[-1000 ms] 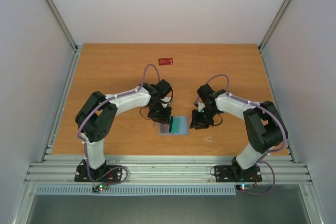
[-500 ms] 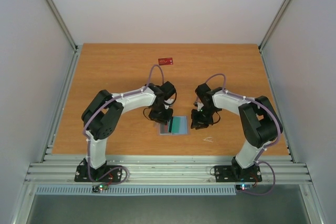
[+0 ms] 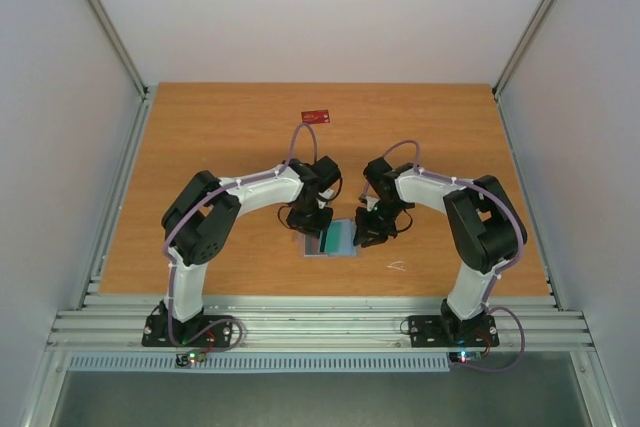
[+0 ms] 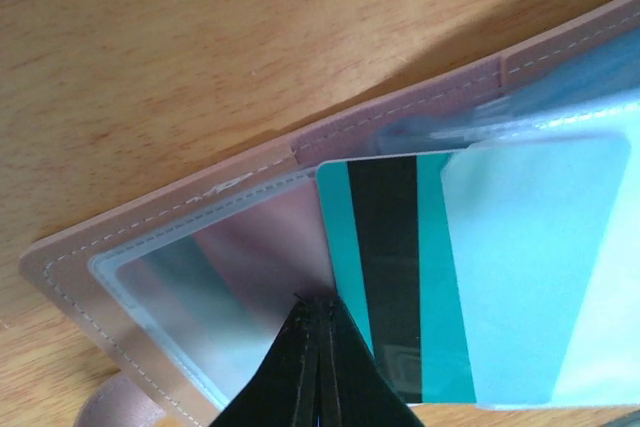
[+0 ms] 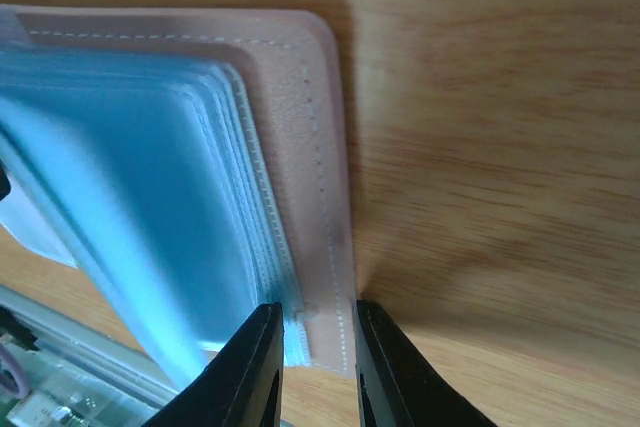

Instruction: Put the credit cards into the card holder

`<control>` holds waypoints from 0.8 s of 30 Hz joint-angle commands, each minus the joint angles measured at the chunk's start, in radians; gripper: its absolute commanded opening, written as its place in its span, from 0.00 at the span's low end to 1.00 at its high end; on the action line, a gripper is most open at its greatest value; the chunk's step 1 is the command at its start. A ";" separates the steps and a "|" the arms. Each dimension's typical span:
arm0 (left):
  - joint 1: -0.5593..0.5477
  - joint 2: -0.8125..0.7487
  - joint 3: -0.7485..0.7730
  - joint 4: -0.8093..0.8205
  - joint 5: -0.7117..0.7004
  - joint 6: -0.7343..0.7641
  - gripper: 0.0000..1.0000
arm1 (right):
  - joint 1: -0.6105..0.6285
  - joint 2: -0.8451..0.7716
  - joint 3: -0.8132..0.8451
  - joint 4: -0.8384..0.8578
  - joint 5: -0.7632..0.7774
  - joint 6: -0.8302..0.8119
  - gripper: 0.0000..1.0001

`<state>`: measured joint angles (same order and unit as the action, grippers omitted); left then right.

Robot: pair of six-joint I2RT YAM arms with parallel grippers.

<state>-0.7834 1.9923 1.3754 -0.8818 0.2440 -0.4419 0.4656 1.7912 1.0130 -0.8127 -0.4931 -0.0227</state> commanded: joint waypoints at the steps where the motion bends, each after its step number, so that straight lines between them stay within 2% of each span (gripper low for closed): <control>1: -0.009 0.025 0.015 0.010 0.031 -0.019 0.00 | 0.021 0.055 -0.013 0.045 -0.002 0.015 0.23; 24: -0.016 0.034 0.041 0.060 0.146 -0.066 0.00 | 0.020 0.048 -0.019 0.013 0.042 0.012 0.23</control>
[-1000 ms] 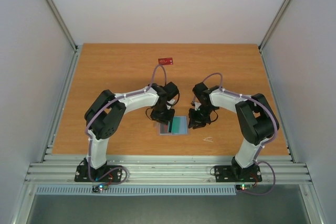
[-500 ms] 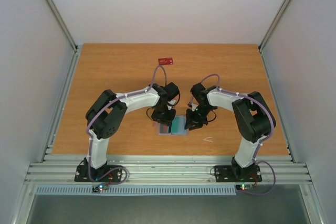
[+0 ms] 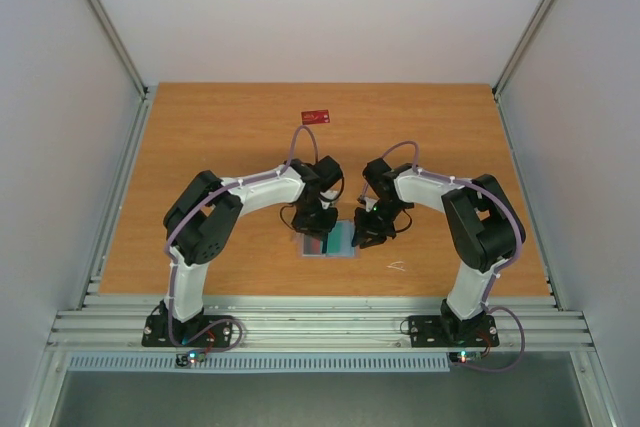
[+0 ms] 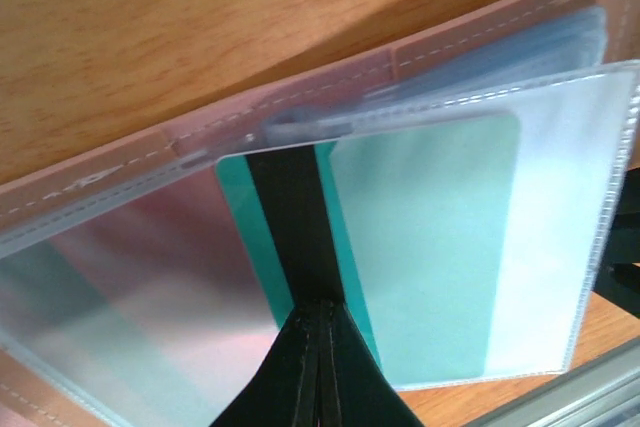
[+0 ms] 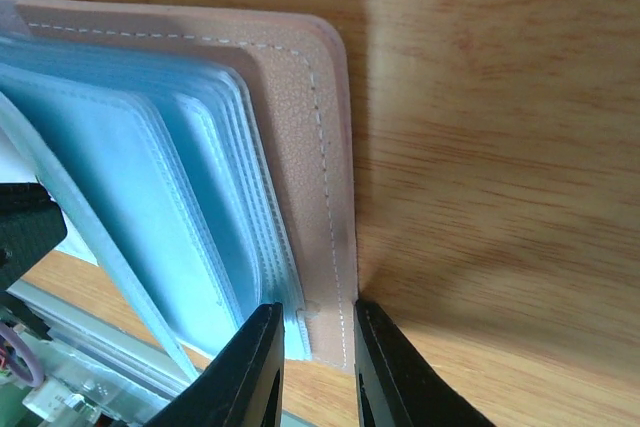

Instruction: Put the credit cards into the card holder

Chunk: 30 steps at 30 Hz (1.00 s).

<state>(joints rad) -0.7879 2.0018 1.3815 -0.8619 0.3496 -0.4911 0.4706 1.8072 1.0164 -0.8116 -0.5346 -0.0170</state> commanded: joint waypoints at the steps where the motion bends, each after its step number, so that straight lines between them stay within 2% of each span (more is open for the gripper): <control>1: -0.012 0.023 0.034 0.043 0.045 -0.019 0.00 | 0.014 0.028 -0.022 0.008 0.088 0.004 0.23; 9: -0.013 -0.060 0.026 0.034 0.029 -0.026 0.01 | 0.010 -0.042 -0.006 -0.032 0.117 -0.028 0.25; 13: -0.013 -0.116 0.006 -0.026 -0.054 -0.016 0.10 | 0.003 -0.086 0.004 -0.070 0.147 -0.046 0.28; 18: -0.012 -0.107 -0.042 -0.036 -0.105 0.020 0.12 | 0.000 -0.125 0.012 -0.106 0.175 -0.062 0.29; 24: -0.013 -0.068 -0.032 -0.036 -0.155 0.033 0.12 | 0.002 -0.173 -0.019 0.014 0.001 -0.040 0.28; 30: -0.012 -0.045 -0.028 -0.028 -0.161 0.035 0.10 | 0.001 -0.124 -0.039 0.113 -0.117 -0.020 0.27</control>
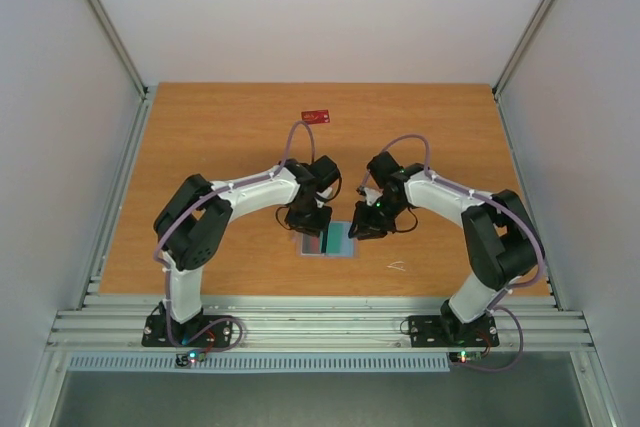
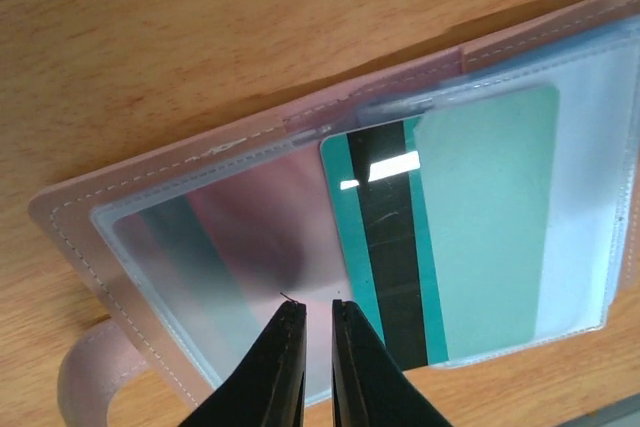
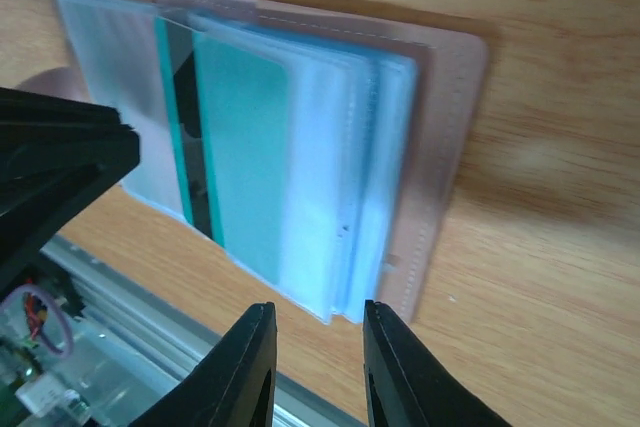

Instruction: Put the credit cards into the card holder

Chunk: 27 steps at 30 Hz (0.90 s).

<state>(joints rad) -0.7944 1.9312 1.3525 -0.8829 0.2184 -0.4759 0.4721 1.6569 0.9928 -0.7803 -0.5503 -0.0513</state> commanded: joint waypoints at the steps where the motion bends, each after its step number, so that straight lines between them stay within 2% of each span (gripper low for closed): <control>1: -0.006 0.028 0.004 -0.008 -0.033 0.022 0.09 | -0.001 0.039 -0.016 0.088 -0.102 0.012 0.26; 12: -0.006 0.044 -0.008 0.006 -0.021 0.045 0.07 | -0.001 0.164 -0.046 0.109 -0.014 -0.008 0.18; 20: -0.006 0.072 0.015 0.007 0.002 0.053 0.06 | -0.001 0.231 -0.054 0.087 0.053 -0.034 0.06; 27: -0.006 0.080 0.020 0.024 0.037 0.042 0.06 | -0.001 0.248 -0.055 0.082 0.057 -0.045 0.02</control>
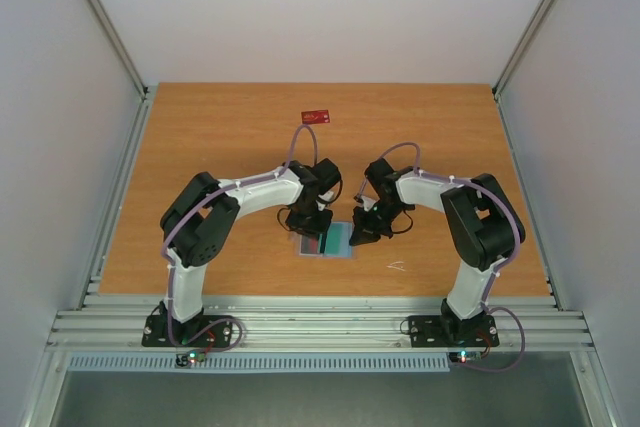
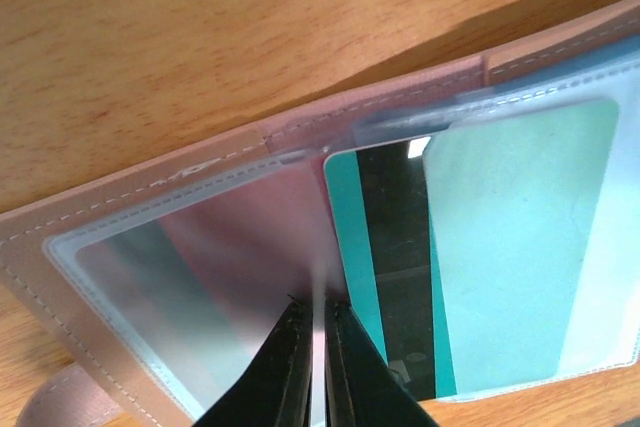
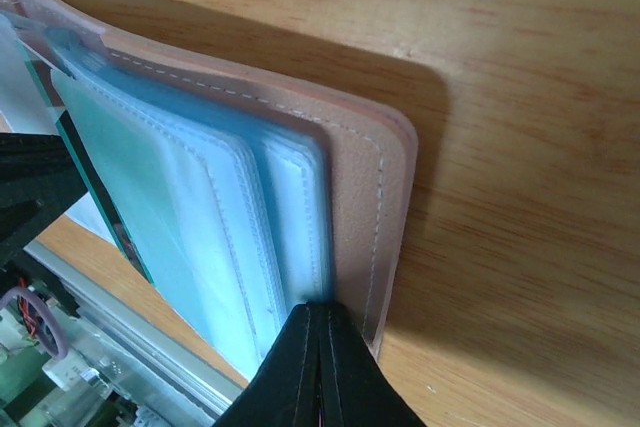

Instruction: Put the credit cards into the card holder

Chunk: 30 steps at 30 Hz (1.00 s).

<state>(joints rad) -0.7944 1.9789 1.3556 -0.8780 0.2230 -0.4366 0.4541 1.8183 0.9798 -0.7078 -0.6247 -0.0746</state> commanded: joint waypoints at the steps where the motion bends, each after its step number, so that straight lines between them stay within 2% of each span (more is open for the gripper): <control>1: -0.006 0.032 0.016 0.022 0.038 0.000 0.06 | 0.017 0.088 -0.042 0.011 0.129 -0.023 0.02; 23: -0.005 0.015 0.014 0.102 0.163 -0.093 0.06 | 0.017 0.081 -0.027 0.000 0.081 -0.040 0.02; 30: -0.005 -0.050 -0.015 0.091 0.125 -0.090 0.12 | 0.016 0.015 -0.017 -0.032 0.089 -0.041 0.04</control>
<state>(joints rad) -0.7925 1.9892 1.3579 -0.8463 0.3389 -0.5201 0.4500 1.8256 0.9920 -0.7254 -0.6331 -0.0994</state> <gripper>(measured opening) 0.109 0.034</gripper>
